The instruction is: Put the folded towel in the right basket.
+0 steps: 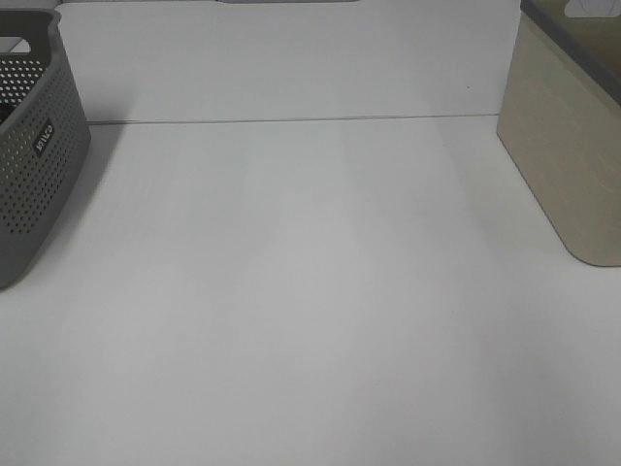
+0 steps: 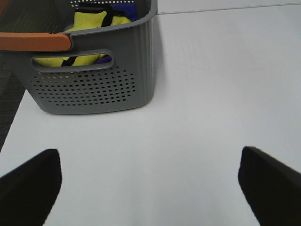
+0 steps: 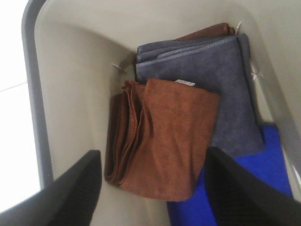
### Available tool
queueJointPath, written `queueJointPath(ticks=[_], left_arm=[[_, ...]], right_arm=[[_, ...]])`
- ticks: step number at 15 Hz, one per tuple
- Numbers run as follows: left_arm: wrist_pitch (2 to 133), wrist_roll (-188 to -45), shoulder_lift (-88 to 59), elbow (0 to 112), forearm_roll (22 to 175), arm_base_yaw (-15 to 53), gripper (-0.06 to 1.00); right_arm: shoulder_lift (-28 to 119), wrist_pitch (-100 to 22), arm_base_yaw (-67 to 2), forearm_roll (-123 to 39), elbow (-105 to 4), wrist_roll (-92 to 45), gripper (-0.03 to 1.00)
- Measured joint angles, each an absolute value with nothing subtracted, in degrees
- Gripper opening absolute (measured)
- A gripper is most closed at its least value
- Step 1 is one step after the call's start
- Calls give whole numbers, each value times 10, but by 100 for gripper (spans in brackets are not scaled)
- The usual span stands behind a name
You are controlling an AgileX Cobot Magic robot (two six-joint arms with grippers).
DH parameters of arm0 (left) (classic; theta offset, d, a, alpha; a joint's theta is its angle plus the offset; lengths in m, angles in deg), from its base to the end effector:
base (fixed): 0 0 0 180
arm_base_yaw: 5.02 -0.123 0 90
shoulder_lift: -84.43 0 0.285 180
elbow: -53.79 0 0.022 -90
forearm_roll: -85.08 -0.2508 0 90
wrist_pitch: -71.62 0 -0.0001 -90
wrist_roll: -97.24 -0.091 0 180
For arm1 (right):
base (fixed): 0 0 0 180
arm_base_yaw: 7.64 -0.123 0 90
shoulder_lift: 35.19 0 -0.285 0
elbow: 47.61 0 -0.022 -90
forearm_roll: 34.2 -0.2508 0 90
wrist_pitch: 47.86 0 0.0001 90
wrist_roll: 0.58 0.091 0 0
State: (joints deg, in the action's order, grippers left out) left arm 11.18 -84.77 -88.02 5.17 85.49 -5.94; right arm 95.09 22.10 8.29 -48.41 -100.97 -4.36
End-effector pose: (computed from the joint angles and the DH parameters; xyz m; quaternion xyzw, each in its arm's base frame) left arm -0.0051 -0.0006 0.2775 0.0082 0.8508 0.0099 0.5253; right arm 0.4602 -0.1095 0.3449 0.1081 0.9450 0.0732 0.2998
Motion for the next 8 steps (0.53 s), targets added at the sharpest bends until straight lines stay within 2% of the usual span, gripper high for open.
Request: queueJointPath(ticks=[3, 8], left_arm=[[112, -848, -880, 52, 855, -59, 97], [112, -848, -880, 52, 855, -59, 97]], right_arm=[[934, 221, 61, -526, -1010, -46, 62], [837, 220, -21, -505, -986, -49, 62]])
